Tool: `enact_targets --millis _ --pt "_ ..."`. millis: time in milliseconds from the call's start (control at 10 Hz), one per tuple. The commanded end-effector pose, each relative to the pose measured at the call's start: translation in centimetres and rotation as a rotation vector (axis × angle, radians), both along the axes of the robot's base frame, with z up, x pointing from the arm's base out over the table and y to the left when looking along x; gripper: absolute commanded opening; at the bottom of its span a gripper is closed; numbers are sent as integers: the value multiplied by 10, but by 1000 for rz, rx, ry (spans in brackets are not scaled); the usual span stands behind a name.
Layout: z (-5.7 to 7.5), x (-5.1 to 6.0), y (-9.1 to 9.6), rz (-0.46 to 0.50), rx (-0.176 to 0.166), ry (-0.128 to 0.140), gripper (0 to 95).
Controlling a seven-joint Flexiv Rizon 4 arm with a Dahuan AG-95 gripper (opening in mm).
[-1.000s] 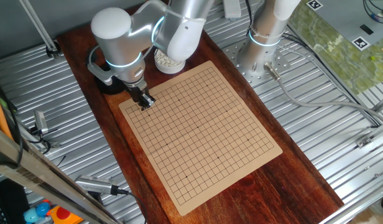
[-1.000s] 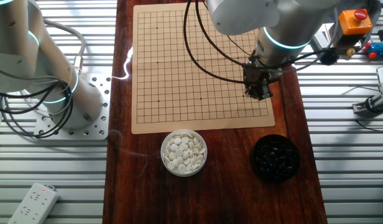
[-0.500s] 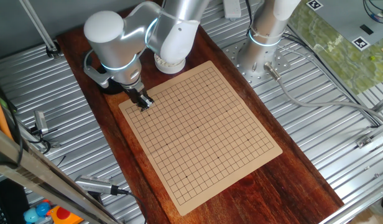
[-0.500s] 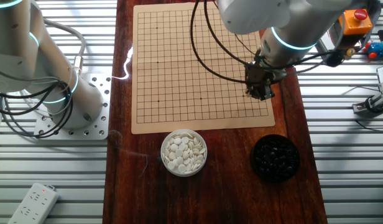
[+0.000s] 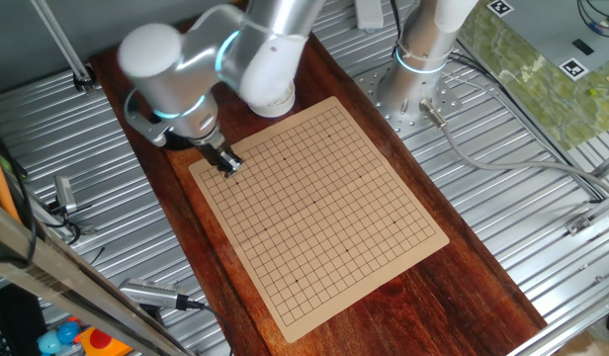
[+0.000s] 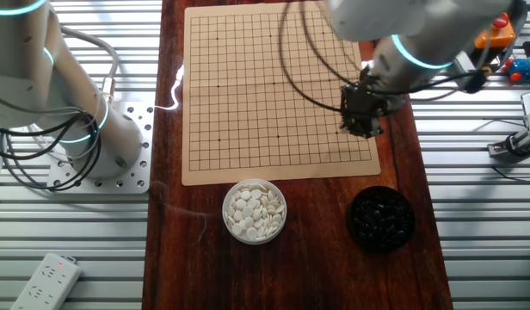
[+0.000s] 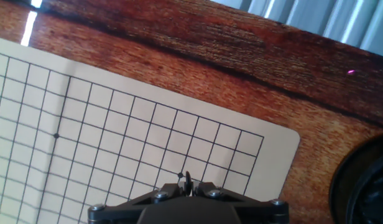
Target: Play the first move as black on the 3-4 point in the upper right corner of the Go board
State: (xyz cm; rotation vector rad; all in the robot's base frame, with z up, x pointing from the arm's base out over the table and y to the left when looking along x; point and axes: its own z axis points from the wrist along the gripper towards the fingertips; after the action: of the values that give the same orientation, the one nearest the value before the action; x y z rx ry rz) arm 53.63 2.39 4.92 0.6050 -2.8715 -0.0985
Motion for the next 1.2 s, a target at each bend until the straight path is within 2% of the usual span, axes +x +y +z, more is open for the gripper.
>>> enact_targets --millis 100,400,600,1200 --pt "-1 -3 -3 41 -45 7 0" --pt "-10 -9 -15 67 -47 8 0" --pt "-13 -9 -24 87 -39 9 0" --pt "-16 -9 -25 141 -28 12 0"
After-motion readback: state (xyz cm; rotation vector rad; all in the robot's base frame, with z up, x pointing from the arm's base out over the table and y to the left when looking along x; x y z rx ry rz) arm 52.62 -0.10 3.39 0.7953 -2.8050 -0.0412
